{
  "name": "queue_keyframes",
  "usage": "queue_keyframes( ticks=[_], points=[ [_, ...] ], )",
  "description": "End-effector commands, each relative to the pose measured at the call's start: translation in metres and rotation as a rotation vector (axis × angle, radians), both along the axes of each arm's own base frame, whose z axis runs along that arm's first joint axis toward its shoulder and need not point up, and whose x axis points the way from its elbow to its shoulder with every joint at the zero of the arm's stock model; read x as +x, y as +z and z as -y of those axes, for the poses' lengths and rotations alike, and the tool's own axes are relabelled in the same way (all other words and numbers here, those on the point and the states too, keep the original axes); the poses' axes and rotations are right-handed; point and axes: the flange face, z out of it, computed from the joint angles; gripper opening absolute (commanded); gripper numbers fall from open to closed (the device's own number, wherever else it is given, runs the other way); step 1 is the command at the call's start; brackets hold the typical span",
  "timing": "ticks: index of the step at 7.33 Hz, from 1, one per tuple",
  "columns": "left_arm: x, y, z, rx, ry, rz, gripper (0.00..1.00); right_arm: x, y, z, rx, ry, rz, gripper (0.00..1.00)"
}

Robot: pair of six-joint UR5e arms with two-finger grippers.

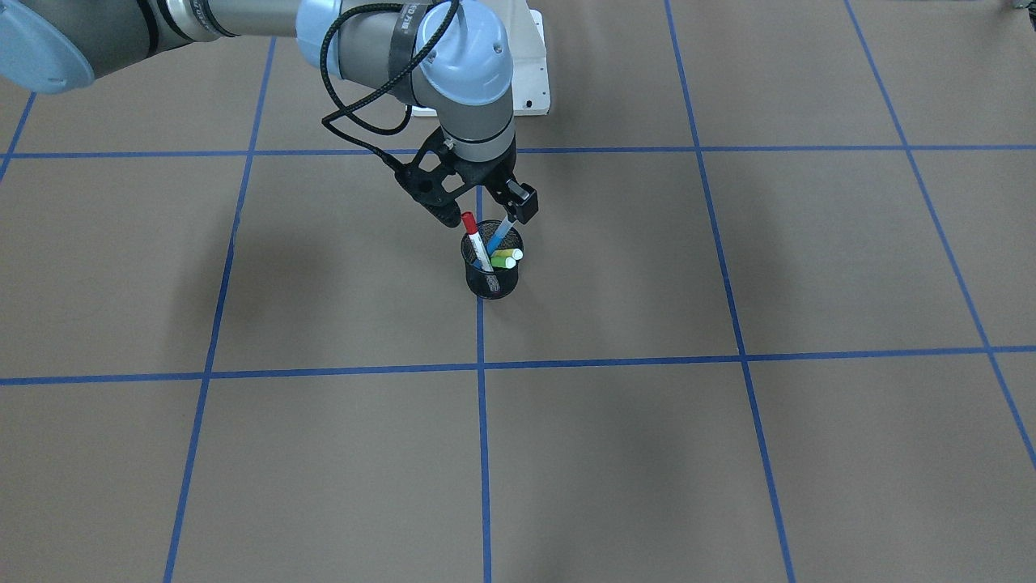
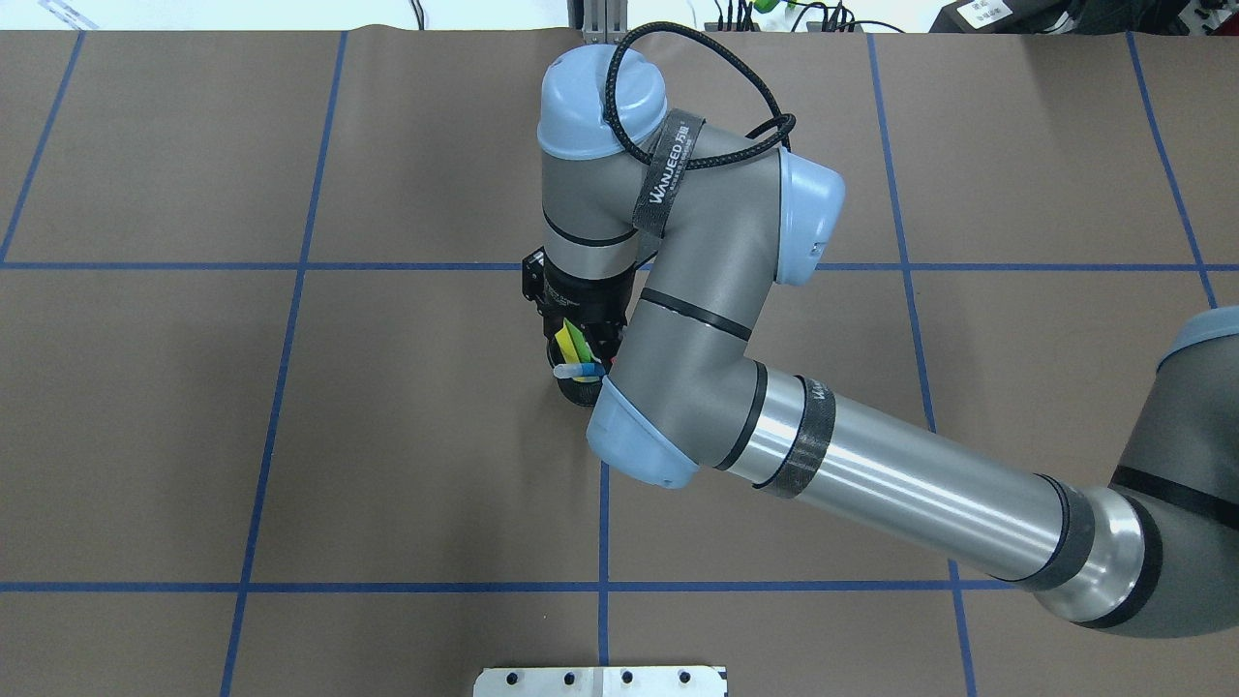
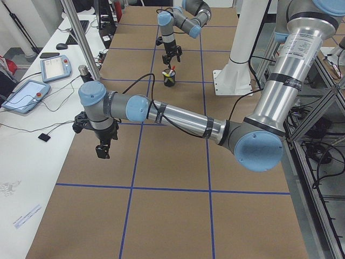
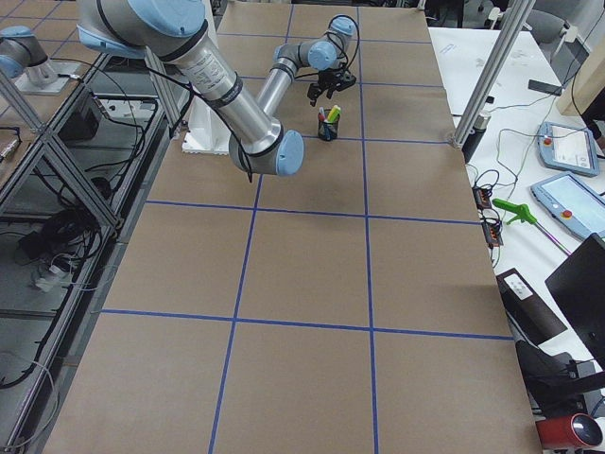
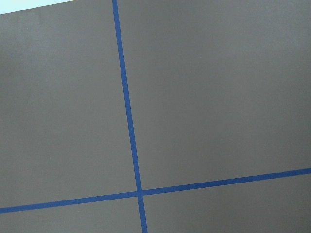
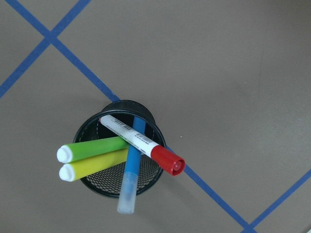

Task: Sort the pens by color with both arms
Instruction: 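Lower the right gripper and grasp the blue marker in the cup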

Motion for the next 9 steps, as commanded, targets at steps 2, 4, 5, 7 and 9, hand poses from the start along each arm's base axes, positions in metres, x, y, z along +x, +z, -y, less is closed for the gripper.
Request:
queue_keyframes(
  ticks=[2,4,5,7,9],
  points=[
    [0.000,0.000,0.000,-0.003,-0.002,0.000,1.00,-0.012,0.010,0.011,0.021,0.000,0.016,0.80],
    [0.000,0.000,0.000,-0.002,-0.002,0.000,1.00,-0.013,-0.001,0.011,0.031,-0.002,0.028,0.80],
    [0.000,0.000,0.000,-0.003,-0.002,0.000,1.00,-0.016,0.000,0.010,0.027,-0.008,0.025,0.74],
    [0.000,0.000,0.000,-0.003,-0.002,0.000,1.00,-0.024,0.006,0.003,0.025,-0.022,0.016,0.61],
    [0.000,0.001,-0.001,-0.003,-0.002,0.000,1.00,-0.030,0.007,-0.004,0.026,-0.036,0.016,0.60]
  ],
)
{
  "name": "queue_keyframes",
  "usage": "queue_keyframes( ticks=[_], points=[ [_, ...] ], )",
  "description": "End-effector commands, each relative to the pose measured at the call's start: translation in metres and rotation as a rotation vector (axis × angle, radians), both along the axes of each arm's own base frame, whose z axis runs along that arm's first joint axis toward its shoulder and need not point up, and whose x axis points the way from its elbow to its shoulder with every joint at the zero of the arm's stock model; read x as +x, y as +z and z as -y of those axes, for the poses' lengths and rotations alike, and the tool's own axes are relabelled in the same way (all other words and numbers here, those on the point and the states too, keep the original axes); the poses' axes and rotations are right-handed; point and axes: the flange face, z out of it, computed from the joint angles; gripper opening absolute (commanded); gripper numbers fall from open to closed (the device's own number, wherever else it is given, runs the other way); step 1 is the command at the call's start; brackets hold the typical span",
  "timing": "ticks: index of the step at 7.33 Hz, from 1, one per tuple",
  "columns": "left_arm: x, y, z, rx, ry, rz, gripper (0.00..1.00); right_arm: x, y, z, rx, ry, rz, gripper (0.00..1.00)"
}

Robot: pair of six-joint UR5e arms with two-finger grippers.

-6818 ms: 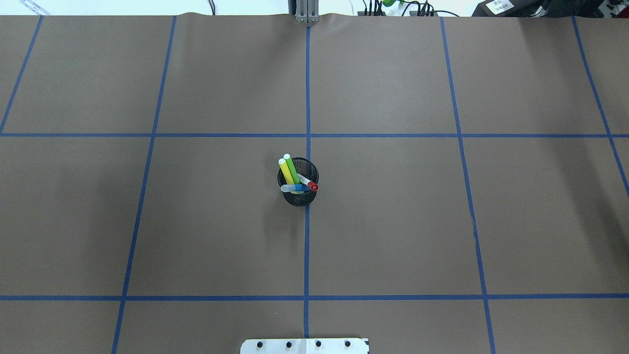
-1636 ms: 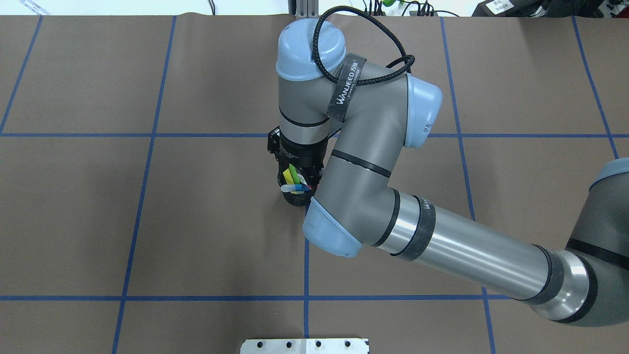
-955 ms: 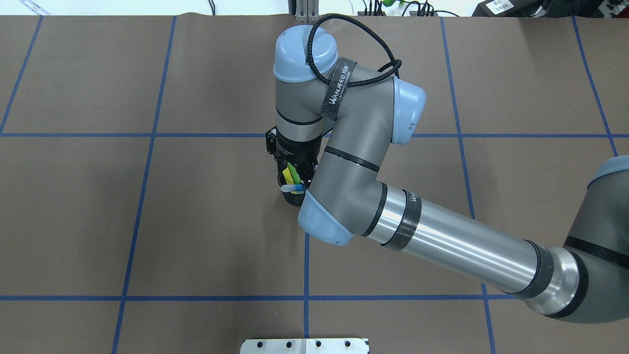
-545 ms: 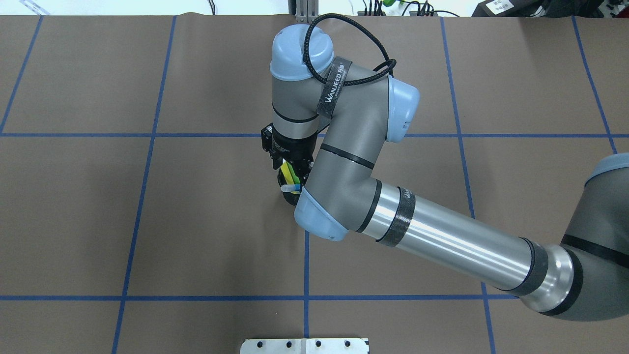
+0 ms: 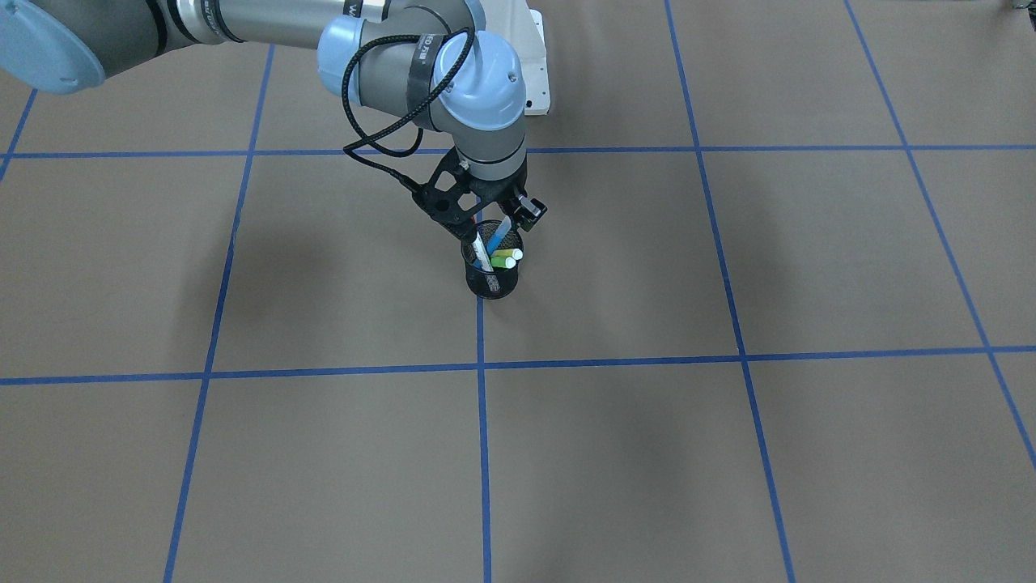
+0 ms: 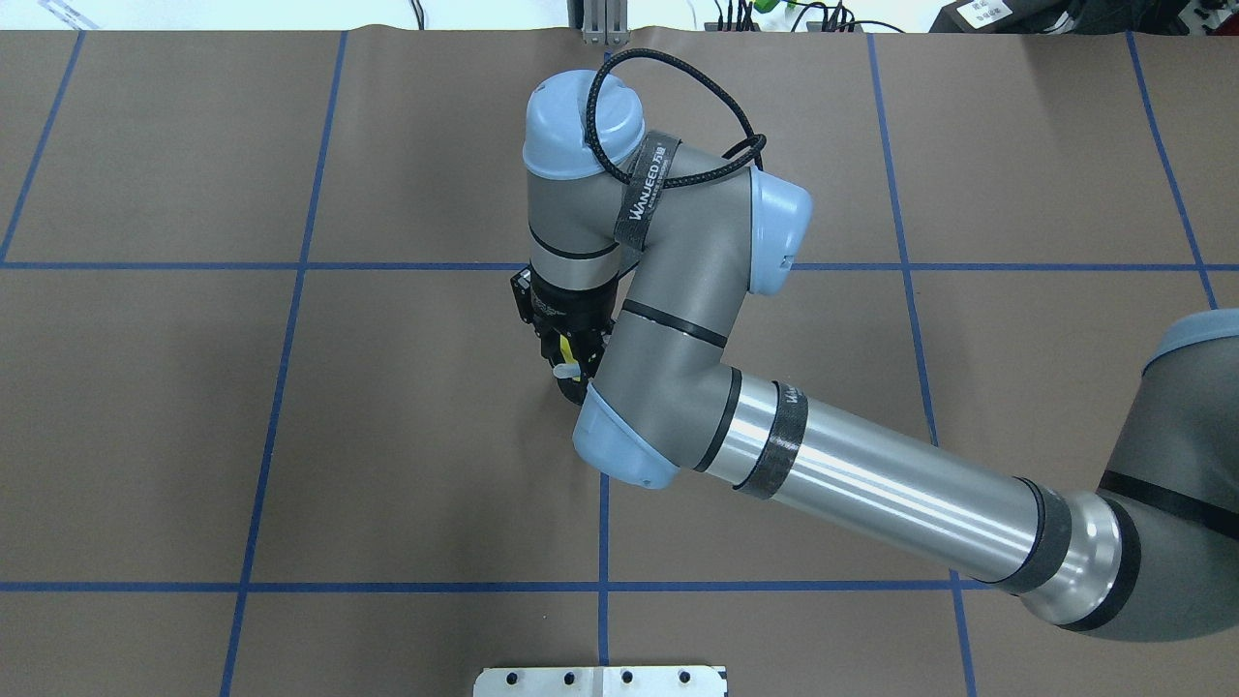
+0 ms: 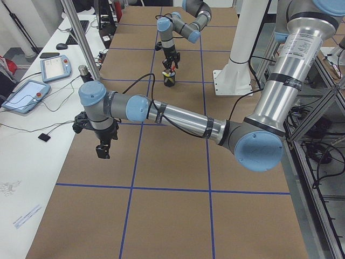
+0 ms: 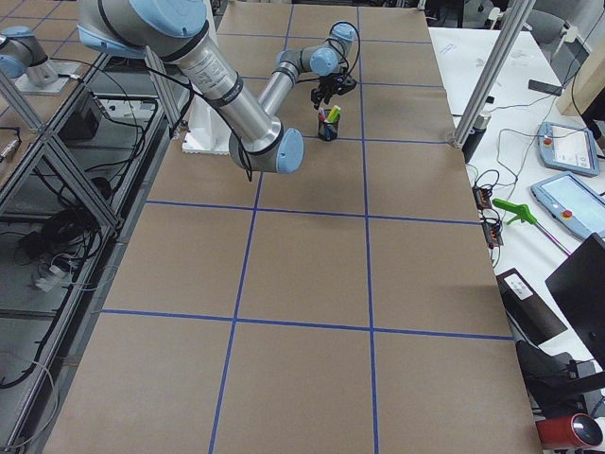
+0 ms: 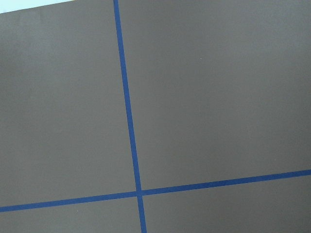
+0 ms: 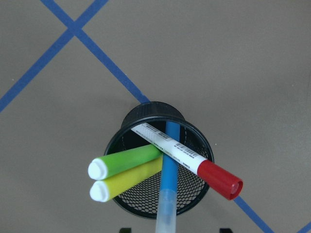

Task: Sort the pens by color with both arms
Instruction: 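Lower the right gripper and grasp the blue marker in the cup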

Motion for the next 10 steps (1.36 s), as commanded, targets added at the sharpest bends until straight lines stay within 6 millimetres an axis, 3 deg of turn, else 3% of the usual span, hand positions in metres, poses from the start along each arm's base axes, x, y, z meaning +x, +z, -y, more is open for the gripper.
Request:
queue_keyframes(
  ticks=[1,8,10],
  points=[
    [0.000,-0.001,0.000,0.002,0.000,0.000,1.00,-0.003,0.001,-0.003,0.004,-0.008,-0.001,0.59],
    [0.000,-0.001,0.000,0.000,-0.001,0.000,1.00,-0.012,0.003,0.001,0.047,-0.030,-0.014,0.51],
    [0.000,0.000,0.000,-0.002,-0.001,0.000,1.00,-0.017,0.005,-0.005,0.048,-0.040,-0.017,0.44]
  ],
)
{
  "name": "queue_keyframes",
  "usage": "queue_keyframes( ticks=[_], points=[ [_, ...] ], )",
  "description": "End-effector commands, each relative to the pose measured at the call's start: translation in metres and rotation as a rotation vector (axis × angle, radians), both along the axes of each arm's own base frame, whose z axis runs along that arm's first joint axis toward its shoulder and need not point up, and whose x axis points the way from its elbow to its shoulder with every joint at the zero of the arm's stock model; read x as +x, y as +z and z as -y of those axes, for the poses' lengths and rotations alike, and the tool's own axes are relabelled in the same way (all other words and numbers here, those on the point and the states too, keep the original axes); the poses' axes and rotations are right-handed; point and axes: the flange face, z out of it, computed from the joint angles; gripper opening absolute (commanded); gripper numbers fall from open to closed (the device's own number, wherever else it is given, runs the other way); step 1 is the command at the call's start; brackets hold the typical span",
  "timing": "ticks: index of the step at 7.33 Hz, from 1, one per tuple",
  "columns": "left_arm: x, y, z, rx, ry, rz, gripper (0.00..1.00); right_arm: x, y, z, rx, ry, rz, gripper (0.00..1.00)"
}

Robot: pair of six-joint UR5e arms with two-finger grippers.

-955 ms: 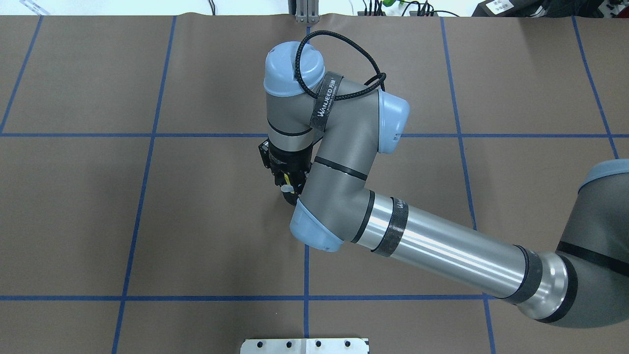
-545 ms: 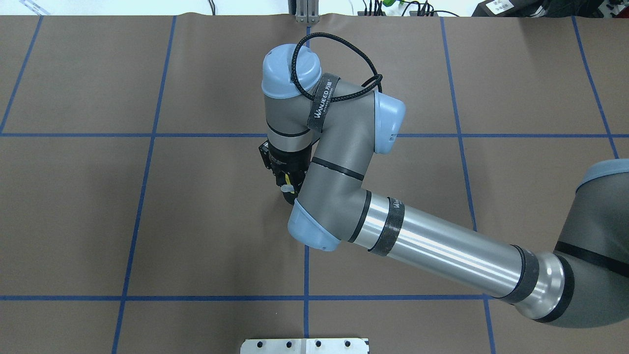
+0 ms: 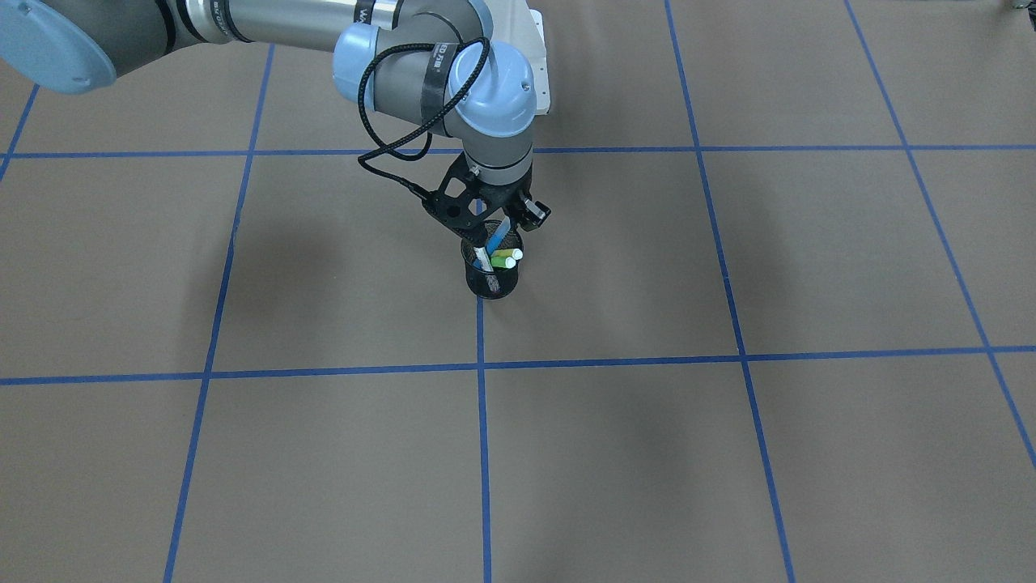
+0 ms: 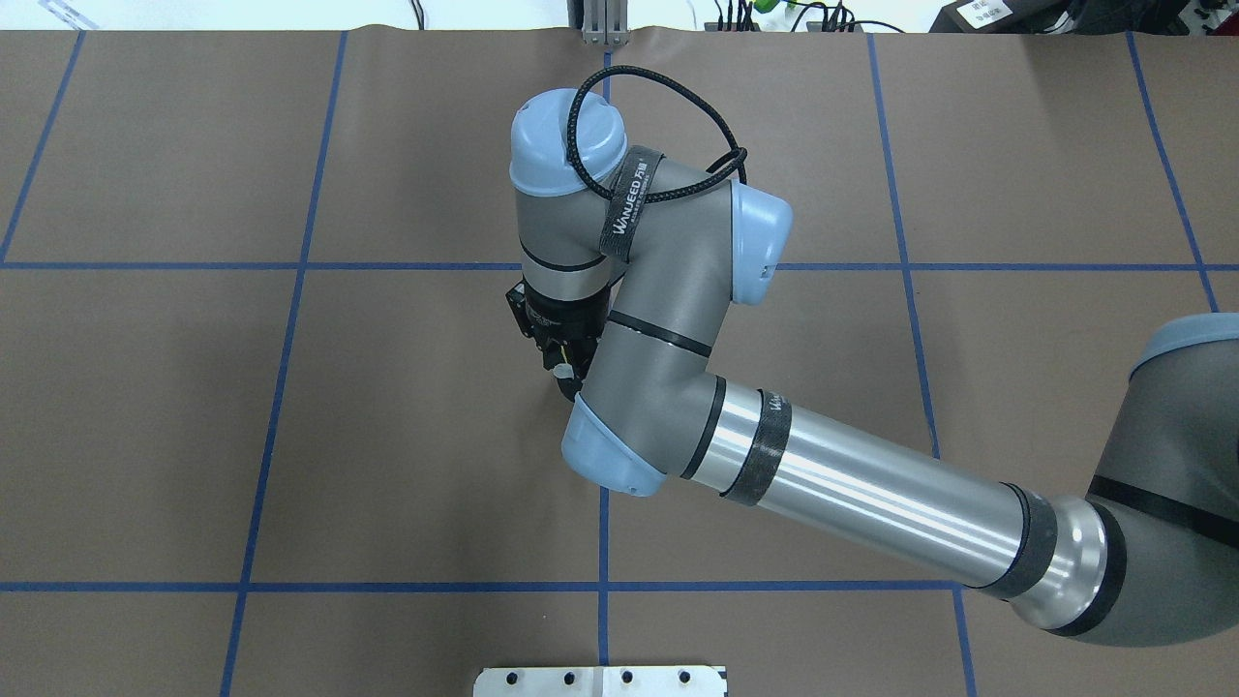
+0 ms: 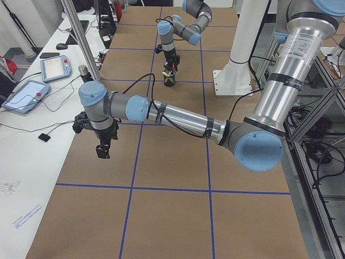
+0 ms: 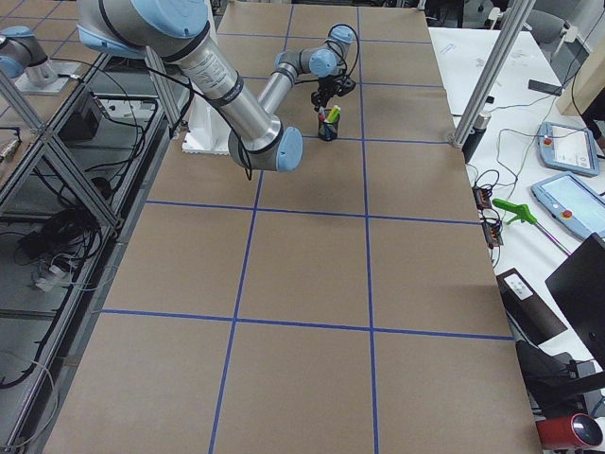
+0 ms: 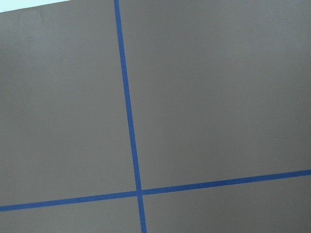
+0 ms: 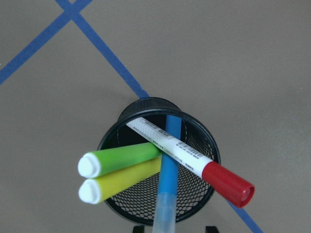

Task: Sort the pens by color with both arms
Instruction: 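Lower the right gripper and grasp the blue marker in the cup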

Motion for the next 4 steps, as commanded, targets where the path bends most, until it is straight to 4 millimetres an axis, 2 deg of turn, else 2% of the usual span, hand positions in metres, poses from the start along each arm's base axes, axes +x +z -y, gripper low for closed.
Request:
queue_keyframes(
  ticks=[1,4],
  points=[
    [0.0000,-0.0010,0.0000,0.001,0.000,0.000,1.00,-0.0062,0.0023,-0.0075,0.002,-0.012,-0.004,0.44],
    [0.0000,-0.0010,0.0001,0.001,0.000,0.000,1.00,-0.0113,0.0028,-0.0150,0.004,-0.023,-0.003,0.44]
  ],
)
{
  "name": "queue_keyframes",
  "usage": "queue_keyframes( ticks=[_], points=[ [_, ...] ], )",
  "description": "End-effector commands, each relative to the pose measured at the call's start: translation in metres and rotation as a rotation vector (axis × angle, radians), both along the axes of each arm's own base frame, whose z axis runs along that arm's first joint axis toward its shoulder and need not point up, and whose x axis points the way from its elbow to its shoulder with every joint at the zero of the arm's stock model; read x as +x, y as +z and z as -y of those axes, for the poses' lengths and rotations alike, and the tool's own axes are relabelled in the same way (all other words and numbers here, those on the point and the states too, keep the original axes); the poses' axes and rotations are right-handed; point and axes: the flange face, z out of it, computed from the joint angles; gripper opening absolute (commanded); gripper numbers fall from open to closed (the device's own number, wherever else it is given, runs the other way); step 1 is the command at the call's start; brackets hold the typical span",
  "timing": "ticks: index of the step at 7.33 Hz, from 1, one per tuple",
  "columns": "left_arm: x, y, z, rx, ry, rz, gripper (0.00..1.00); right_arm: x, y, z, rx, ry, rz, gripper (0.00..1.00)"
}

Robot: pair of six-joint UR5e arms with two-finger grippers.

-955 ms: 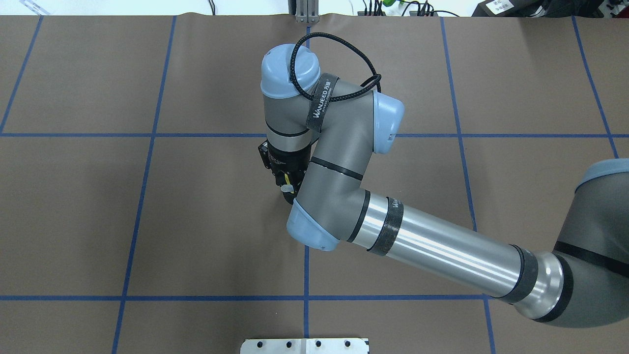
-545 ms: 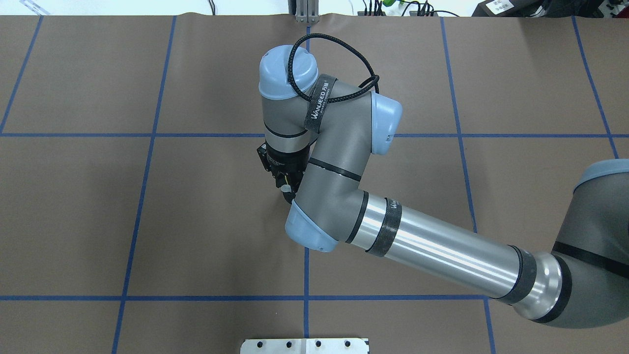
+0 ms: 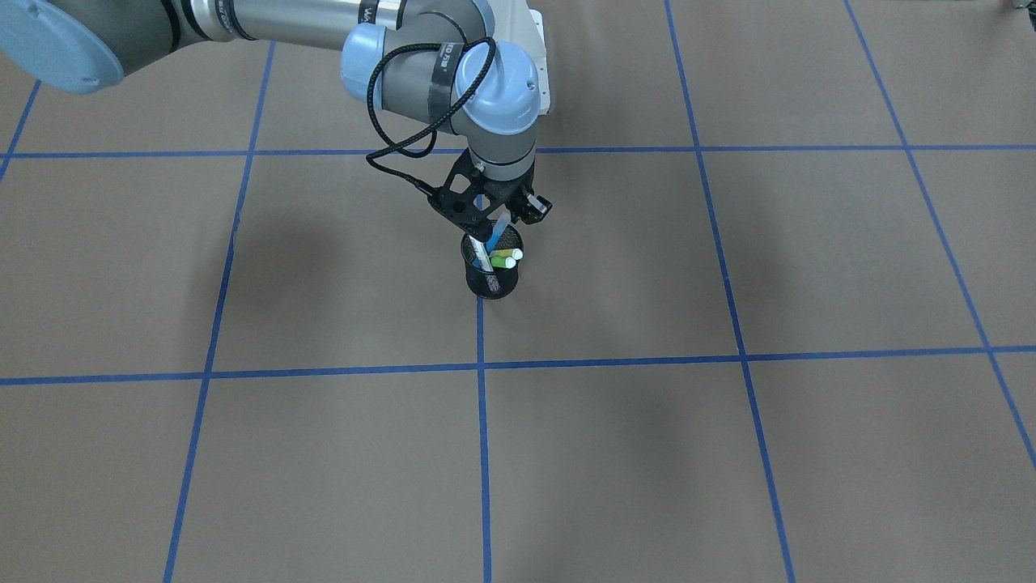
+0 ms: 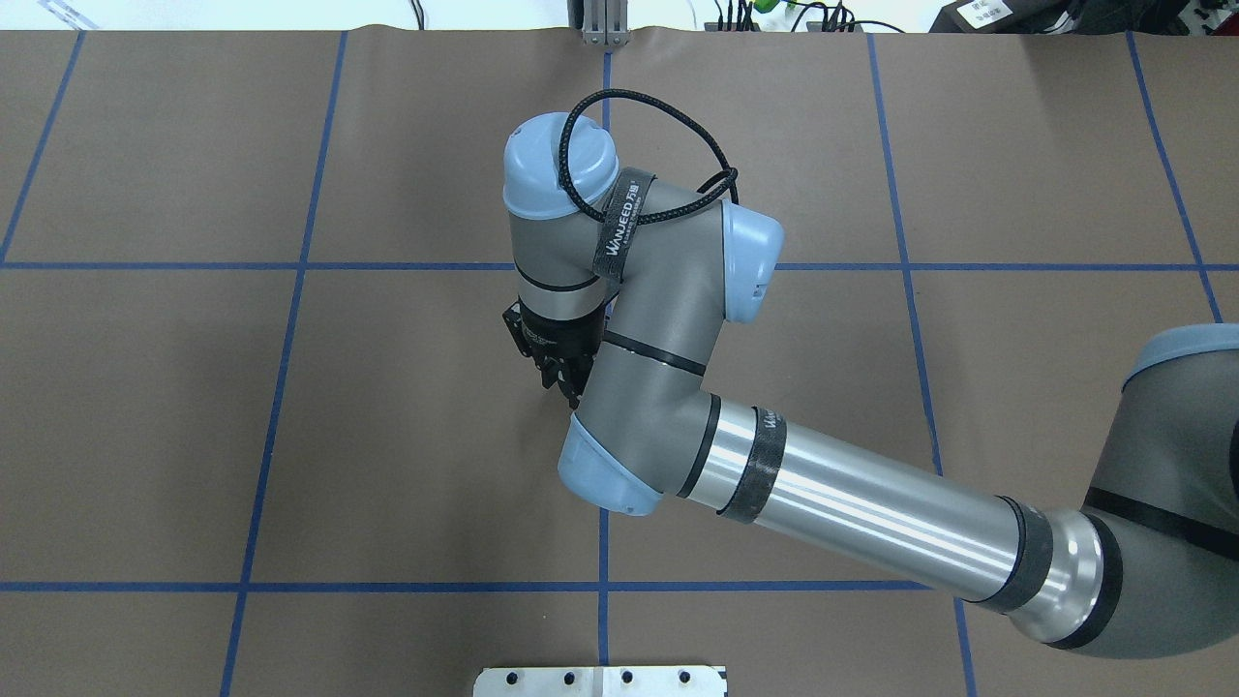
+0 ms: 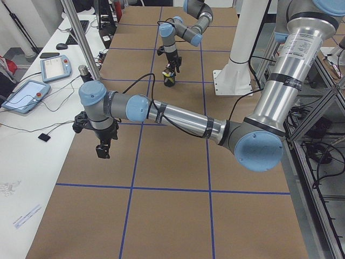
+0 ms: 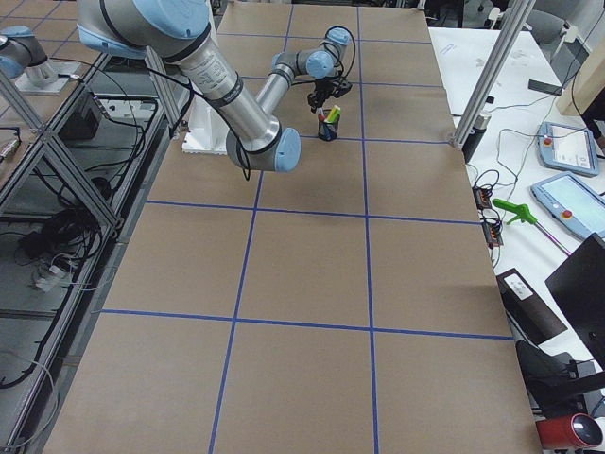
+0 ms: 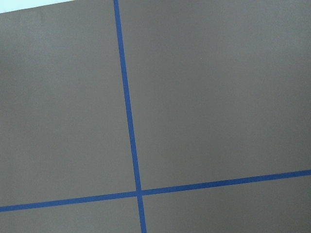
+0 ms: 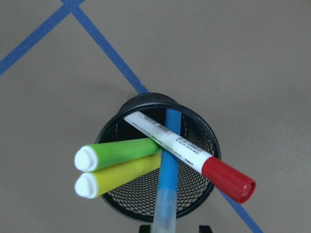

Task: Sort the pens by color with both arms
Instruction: 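Lower the right gripper and grasp the blue marker in the cup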

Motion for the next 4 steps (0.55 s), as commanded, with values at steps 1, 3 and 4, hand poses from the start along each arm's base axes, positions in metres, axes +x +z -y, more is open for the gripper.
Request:
queue_keyframes(
  ticks=[1,3,4],
  points=[
    [0.0000,-0.0003,0.0001,0.000,0.000,0.000,1.00,-0.0015,0.0004,-0.0007,0.007,0.003,-0.004,0.41],
    [0.0000,-0.0010,0.0000,0.001,0.000,0.000,1.00,-0.0005,0.0010,0.0003,0.027,-0.009,0.000,0.41],
    [0.0000,-0.0012,0.0001,0.003,0.000,0.000,1.00,0.0019,0.0005,0.0028,0.031,-0.008,0.002,0.41]
  ],
)
